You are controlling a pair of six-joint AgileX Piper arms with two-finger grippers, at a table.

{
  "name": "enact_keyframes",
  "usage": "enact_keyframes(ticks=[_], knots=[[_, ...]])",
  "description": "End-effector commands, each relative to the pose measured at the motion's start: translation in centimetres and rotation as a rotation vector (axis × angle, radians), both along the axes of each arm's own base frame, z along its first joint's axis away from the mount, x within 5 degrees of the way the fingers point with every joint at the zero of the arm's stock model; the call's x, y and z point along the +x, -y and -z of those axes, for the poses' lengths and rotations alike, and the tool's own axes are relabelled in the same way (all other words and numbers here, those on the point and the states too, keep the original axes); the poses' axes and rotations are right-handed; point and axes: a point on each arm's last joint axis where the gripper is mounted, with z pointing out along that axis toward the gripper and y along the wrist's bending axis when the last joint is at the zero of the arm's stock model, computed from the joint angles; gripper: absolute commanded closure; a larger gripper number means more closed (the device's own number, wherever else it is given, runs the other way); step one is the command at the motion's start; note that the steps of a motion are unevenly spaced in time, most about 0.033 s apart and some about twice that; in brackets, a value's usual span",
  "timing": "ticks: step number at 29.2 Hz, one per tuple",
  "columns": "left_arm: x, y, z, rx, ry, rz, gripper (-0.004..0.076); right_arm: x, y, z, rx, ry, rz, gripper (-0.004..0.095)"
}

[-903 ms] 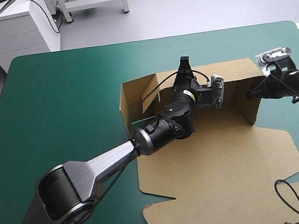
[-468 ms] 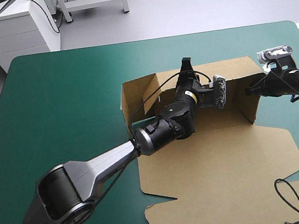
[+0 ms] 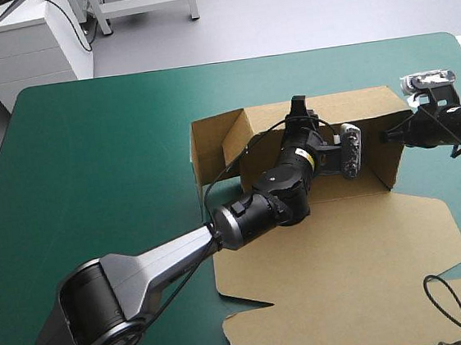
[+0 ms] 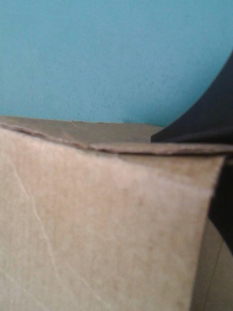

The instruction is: Fold the box

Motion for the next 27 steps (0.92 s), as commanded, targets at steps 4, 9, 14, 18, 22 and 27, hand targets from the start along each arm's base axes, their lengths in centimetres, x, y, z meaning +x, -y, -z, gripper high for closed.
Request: enact_keyframes(ticks=[4,9,14,18,22,27], knots=[[-4.4,-0.7,-6.2,-0.105,0.073,0.029,0.0334,0.2,0.2,-0.5,-0.005,0.022,0.022,0.0914],[-7.3,-0.7,-7.9,-0.119,0.085,0.054,0.034,0.2,0.2,-0.5,0.004,0.017,0.033,0.0912],[-9.9,-1.2,-9.9,-0.158,0.095,0.094,0.0392,0.1,0.1,-0.4,0.01,0.005,0.035,0.0912],[-10.0,-2.8,-11.3,-0.181,0.099,0.054,0.0621,0.0,0.0,-0.4,0.022,-0.009,0.025,0.0912],[-10.2,-4.5,-13.2,-0.244,0.098,0.02,0.0729,-0.1,-0.1,-0.4,0.039,-0.021,0.035,0.0912],[-10.6,-7.8,-16.5,-0.353,0.113,0.022,0.0729,-0.3,-0.8,-0.3,0.059,-0.056,0.015,0.0909]])
